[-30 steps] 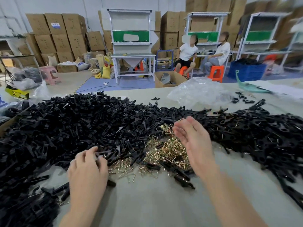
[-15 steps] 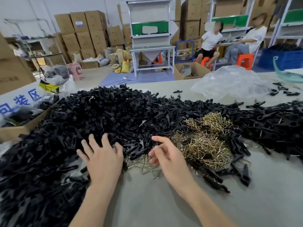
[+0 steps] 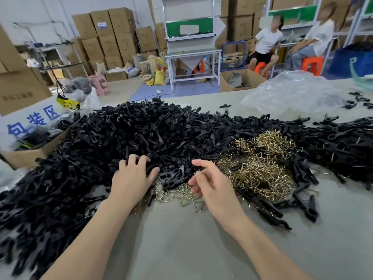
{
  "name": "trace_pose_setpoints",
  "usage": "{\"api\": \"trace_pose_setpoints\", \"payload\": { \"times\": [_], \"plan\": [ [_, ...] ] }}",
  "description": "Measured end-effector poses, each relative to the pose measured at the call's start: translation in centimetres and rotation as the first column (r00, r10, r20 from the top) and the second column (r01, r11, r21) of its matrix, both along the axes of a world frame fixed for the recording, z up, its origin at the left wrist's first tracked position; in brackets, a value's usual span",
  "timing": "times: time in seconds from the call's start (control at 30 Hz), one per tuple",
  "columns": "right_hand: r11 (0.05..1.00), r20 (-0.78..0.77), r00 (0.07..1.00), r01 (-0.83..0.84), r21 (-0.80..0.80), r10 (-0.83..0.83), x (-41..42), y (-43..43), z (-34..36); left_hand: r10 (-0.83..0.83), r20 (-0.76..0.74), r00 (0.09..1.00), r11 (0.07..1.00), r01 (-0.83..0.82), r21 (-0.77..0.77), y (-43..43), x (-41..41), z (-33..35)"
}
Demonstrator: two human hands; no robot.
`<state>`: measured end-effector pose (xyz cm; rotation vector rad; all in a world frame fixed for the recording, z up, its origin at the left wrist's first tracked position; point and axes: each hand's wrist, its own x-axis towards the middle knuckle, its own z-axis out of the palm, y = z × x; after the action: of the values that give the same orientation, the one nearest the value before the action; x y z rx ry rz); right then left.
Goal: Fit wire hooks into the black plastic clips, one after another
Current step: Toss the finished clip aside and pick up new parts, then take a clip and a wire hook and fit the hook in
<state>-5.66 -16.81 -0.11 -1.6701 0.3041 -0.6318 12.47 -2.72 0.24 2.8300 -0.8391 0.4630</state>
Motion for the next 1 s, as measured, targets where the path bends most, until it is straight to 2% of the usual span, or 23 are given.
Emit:
{"api": "trace_pose_setpoints", "payload": {
  "times": [0.1, 0.17, 0.27, 0.37, 0.43, 0.47, 0.6, 0.7, 0.8, 0.9, 0.97, 1.0],
  "plan": [
    [1.0, 0.001, 1.0, 0.005, 0.003, -0.005, -0.1, -0.1, -0.1, -0.028, -0.021, 0.999, 0.999, 0.029, 0.043, -0.1, 0.1, 0.6],
    [1.0, 0.003, 1.0, 0.008, 0.009, -0.008, -0.2, -0.1, -0.1, -0.07, -0.009, 0.998, 0.998, 0.07, 0.0, 0.1, 0.0, 0.9],
    [1.0, 0.01, 1.0, 0.003, 0.03, -0.003, -0.2, -0.2, -0.2, -0.102, -0.023, 0.995, 0.963, 0.092, -0.253, 0.6, 0.0, 1.8],
    [0.999, 0.011, 1.0, 0.0, 0.04, -0.001, -0.2, -0.3, -0.3, -0.122, -0.044, 0.992, 0.855, 0.083, -0.512, 1.0, 0.1, 3.5],
    [0.999, 0.011, 1.0, -0.002, 0.045, 0.002, -0.2, -0.3, -0.3, -0.142, -0.06, 0.988, 0.791, 0.077, -0.607, 1.1, -0.1, 4.1],
    [0.999, 0.013, 1.0, -0.003, 0.046, 0.002, -0.2, -0.3, -0.2, -0.15, -0.083, 0.985, 0.782, 0.066, -0.62, 1.1, -0.3, 4.2],
    [0.999, 0.014, 1.0, 0.001, 0.052, -0.002, -0.3, -0.3, -0.2, -0.177, -0.18, 0.968, 0.841, 0.053, -0.538, 1.1, -1.2, 2.8],
    [0.998, 0.017, 1.0, 0.004, 0.057, -0.005, -0.4, -0.2, -0.1, -0.211, -0.166, 0.963, 0.799, 0.072, -0.597, 1.5, -1.9, 2.6],
    [0.998, 0.022, 1.0, 0.0, 0.064, -0.001, -0.4, -0.1, 0.0, -0.215, -0.13, 0.968, 0.644, 0.041, -0.764, 1.8, -3.2, 3.5],
    [0.995, 0.034, 0.999, -0.021, 0.095, 0.018, -0.3, -0.1, 0.2, -0.269, -0.135, 0.954, 0.373, -0.026, -0.928, 0.6, -6.2, 3.8],
    [0.989, 0.036, 0.997, -0.07, 0.127, 0.065, -0.2, 0.1, 0.4, -0.476, -0.235, 0.847, 0.195, -0.16, -0.968, -1.1, -8.5, 3.4],
    [0.983, 0.037, 0.994, -0.103, 0.151, 0.098, -0.2, 0.1, 0.5, -0.618, -0.29, 0.731, 0.111, -0.283, -0.953, -1.9, -9.6, 3.4]
  ]
}}
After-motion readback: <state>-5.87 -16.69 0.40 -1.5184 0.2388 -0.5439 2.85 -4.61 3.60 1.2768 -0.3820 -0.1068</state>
